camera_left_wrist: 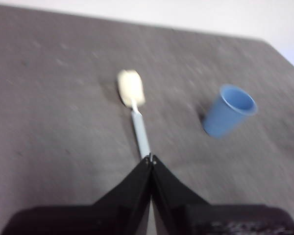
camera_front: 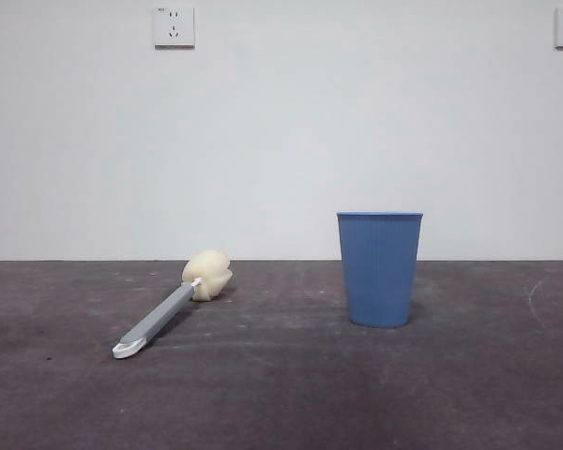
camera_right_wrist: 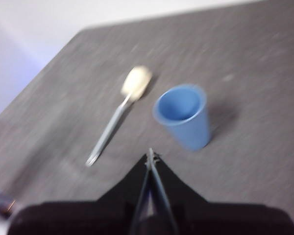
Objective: Pick up the cup brush,pick up the cup,insert the brush into the cup,clean the cup,put the cup brush back,put the cup back to the fixed position on the table
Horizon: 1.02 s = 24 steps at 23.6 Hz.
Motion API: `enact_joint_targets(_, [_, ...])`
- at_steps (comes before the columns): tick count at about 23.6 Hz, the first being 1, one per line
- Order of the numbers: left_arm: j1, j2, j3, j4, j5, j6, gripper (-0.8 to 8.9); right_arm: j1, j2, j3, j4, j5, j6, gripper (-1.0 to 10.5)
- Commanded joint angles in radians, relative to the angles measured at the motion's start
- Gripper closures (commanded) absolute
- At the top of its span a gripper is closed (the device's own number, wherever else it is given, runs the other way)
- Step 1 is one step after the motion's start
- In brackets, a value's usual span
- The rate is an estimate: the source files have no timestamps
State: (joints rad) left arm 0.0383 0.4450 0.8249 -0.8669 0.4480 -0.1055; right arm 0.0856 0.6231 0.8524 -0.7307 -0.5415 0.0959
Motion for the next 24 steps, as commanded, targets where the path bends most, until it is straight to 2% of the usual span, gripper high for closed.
enact_joint_targets(1, [0.001,0.031,0.047,-0.082,0.044,0.069,8.20,0.001,0.056,0.084,-0.144,-0.040,-0.103,9.6])
enact_joint_targets(5, [0.001,0.069,0.100,-0.209,0.085,0.137,8.20,0.002,0.123,0.165,-0.337,-0.039,-0.195,9.6])
enact_joint_targets(11, [0.000,0.104,0.117,-0.323,0.084,0.204,8.21,0.003,0.136,0.170,-0.401,-0.035,-0.201,9.4])
enact_joint_targets(12, [0.000,0.109,0.117,-0.323,0.084,0.205,8.17,0.003,0.136,0.170,-0.401,-0.035,-0.201,9.1])
enact_joint_targets(14, [0.000,0.118,0.118,-0.323,0.084,0.204,8.01,0.003,0.136,0.170,-0.401,-0.034,-0.201,7.5])
enact_joint_targets(15, [0.000,0.121,0.119,-0.322,0.084,0.203,7.27,0.003,0.136,0.170,-0.401,-0.034,-0.200,6.6])
enact_joint_targets(17, [-0.004,0.123,0.119,-0.314,0.084,0.192,3.02,0.003,0.136,0.170,-0.401,-0.034,-0.196,4.2])
enact_joint_targets(18, [-0.008,0.123,0.119,-0.303,0.081,0.180,1.70,0.003,0.136,0.170,-0.401,-0.035,-0.187,3.6])
enact_joint_targets(24, [-0.019,0.153,0.119,-0.243,0.087,0.179,1.49,0.003,0.136,0.170,-0.403,-0.034,-0.174,3.5])
